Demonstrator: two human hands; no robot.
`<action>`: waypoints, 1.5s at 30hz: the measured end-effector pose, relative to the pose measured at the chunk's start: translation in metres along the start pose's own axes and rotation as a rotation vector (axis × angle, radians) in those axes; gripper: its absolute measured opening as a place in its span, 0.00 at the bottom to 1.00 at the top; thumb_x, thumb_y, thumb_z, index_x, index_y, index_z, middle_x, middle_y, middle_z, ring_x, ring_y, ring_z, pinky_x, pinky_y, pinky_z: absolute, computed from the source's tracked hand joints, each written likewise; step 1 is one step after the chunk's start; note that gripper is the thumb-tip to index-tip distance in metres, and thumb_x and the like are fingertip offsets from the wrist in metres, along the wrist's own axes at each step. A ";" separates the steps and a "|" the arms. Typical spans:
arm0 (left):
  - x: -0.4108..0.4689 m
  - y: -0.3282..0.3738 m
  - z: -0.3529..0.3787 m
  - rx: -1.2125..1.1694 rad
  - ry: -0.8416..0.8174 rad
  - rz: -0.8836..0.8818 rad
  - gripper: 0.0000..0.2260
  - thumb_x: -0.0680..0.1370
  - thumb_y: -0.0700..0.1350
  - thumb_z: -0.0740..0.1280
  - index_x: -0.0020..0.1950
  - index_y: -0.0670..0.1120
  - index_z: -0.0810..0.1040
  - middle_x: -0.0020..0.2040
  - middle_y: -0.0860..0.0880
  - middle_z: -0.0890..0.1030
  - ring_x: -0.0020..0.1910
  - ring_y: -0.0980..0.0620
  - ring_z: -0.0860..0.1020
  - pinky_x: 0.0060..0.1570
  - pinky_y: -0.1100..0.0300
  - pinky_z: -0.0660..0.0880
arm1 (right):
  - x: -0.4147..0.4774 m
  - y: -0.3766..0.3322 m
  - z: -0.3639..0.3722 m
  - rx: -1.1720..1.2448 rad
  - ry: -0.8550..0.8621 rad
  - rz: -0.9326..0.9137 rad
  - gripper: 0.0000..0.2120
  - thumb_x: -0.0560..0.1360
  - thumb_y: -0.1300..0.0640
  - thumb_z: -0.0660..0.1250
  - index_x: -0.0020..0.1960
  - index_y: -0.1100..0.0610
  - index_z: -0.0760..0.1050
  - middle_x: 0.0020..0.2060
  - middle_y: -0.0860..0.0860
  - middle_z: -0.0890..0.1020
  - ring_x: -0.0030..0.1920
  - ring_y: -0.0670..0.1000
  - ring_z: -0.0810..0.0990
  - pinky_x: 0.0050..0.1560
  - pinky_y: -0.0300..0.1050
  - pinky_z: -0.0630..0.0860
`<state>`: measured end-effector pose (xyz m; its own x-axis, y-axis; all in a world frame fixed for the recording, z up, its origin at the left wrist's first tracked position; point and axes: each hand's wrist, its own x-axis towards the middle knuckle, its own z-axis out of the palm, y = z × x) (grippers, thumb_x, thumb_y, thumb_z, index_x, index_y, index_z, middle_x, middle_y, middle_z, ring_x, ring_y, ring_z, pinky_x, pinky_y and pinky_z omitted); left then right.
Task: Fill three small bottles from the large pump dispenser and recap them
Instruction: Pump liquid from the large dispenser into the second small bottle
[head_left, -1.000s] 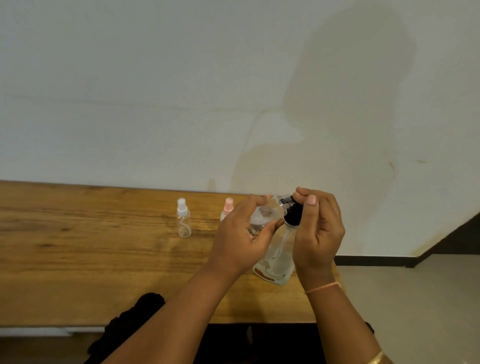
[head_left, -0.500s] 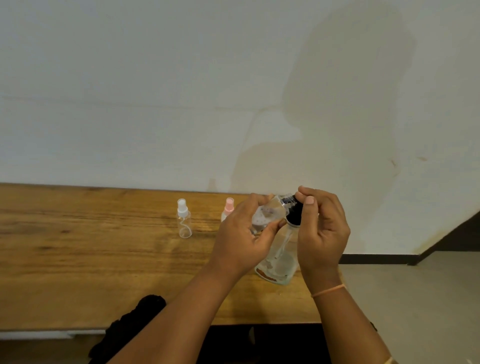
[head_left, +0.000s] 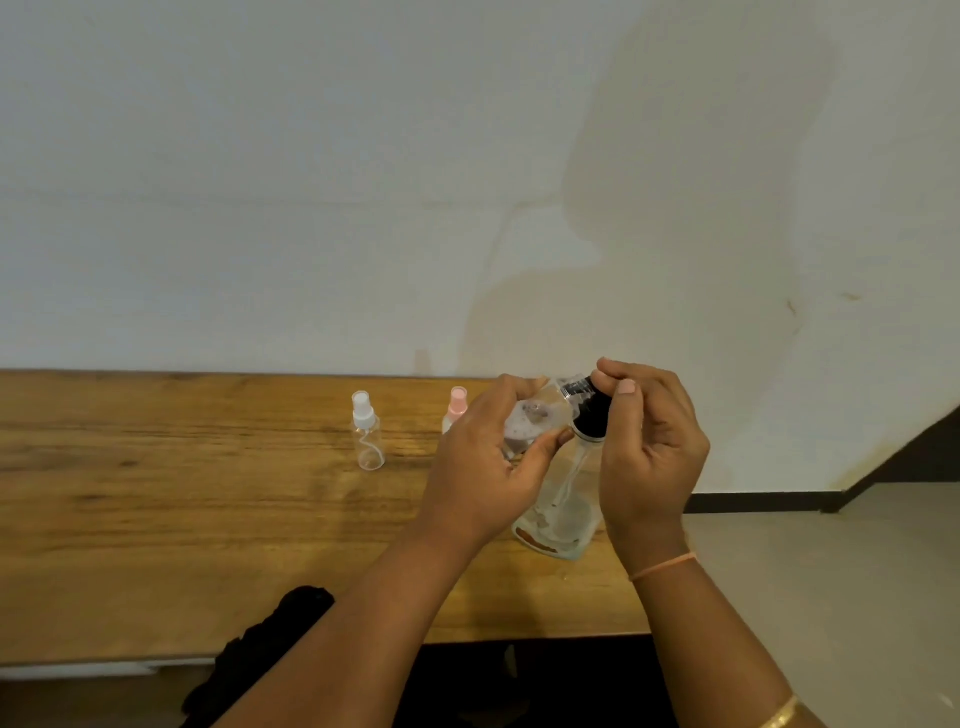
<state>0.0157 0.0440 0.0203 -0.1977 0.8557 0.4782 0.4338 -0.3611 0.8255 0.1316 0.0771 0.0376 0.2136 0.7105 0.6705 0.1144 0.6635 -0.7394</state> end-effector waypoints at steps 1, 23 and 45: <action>0.001 0.001 0.000 -0.001 0.012 0.013 0.15 0.73 0.51 0.70 0.57 0.52 0.73 0.52 0.55 0.80 0.48 0.58 0.80 0.41 0.60 0.80 | 0.000 -0.001 -0.001 0.007 0.000 0.003 0.11 0.76 0.59 0.57 0.46 0.56 0.78 0.44 0.51 0.79 0.48 0.42 0.79 0.49 0.32 0.75; 0.001 -0.003 0.001 -0.012 0.036 0.049 0.17 0.72 0.58 0.68 0.59 0.57 0.72 0.51 0.58 0.80 0.37 0.48 0.81 0.37 0.48 0.79 | 0.007 -0.012 0.004 0.018 0.027 0.011 0.11 0.75 0.56 0.58 0.43 0.55 0.78 0.40 0.48 0.79 0.44 0.39 0.79 0.44 0.28 0.74; 0.004 -0.003 -0.001 -0.053 -0.002 0.006 0.16 0.72 0.55 0.69 0.58 0.55 0.73 0.50 0.56 0.81 0.44 0.55 0.81 0.39 0.57 0.80 | 0.010 -0.003 0.004 -0.027 -0.001 -0.086 0.11 0.76 0.59 0.57 0.44 0.58 0.78 0.40 0.47 0.77 0.45 0.38 0.78 0.46 0.28 0.73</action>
<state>0.0130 0.0476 0.0203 -0.1931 0.8542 0.4827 0.3880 -0.3854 0.8372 0.1291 0.0827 0.0467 0.2004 0.6514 0.7318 0.1588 0.7155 -0.6803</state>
